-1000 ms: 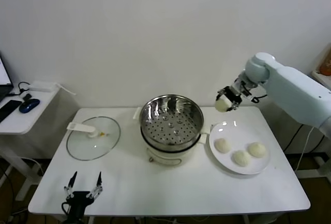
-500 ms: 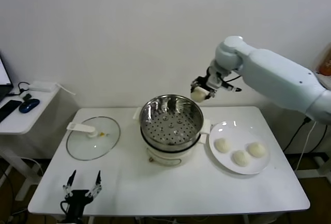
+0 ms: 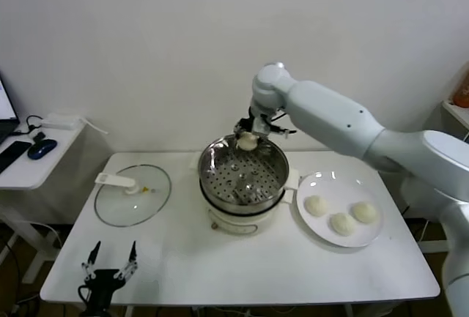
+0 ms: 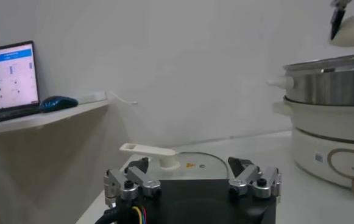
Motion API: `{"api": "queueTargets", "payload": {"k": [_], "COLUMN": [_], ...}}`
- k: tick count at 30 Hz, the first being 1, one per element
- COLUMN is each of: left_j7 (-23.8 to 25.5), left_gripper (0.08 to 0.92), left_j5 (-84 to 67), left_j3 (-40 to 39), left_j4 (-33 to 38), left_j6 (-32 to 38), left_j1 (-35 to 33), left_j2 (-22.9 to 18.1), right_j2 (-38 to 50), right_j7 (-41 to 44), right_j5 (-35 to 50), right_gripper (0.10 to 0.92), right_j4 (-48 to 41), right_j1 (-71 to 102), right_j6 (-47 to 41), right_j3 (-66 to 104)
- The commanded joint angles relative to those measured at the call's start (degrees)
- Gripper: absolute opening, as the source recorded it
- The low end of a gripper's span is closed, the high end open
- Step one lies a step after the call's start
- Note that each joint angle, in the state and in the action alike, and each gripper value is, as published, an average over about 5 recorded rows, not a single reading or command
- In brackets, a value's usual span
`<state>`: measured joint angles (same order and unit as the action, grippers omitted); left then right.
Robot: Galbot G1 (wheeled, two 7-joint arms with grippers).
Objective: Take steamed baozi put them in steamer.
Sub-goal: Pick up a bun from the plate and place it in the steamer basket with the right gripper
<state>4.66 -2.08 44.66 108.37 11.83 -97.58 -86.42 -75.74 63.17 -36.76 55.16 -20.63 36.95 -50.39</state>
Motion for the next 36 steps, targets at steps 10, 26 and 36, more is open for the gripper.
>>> {"api": "queueTargets", "payload": {"k": [10,26,36], "left_j7": [-0.1,-0.2,-0.2], "left_gripper": [0.823,0.823,0.823], "left_j5": [-0.8,-0.8,-0.7], "left_j3": [0.6,0.5,0.4], "left_j4": [-0.7,-1.6,-1.8], "left_j6": [0.4,0.8,0.7], "left_j1": [-0.4,-0.4,0.0], "left_j2": [0.4,0.2,0.2], "right_j2": [-5.0,-6.4,-6.4], "right_j7": [-1.3,-1.7,-2.3], "right_j5": [-9.8,-12.7,-12.5], "right_gripper": [0.679,0.686,0.781], "right_j4": [-6.8,-9.0,-9.3], "right_j1": [6.3,8.0,8.2], "right_j6": [2.9,4.5,5.0], "right_j3": [4.4,6.6,7.0]}}
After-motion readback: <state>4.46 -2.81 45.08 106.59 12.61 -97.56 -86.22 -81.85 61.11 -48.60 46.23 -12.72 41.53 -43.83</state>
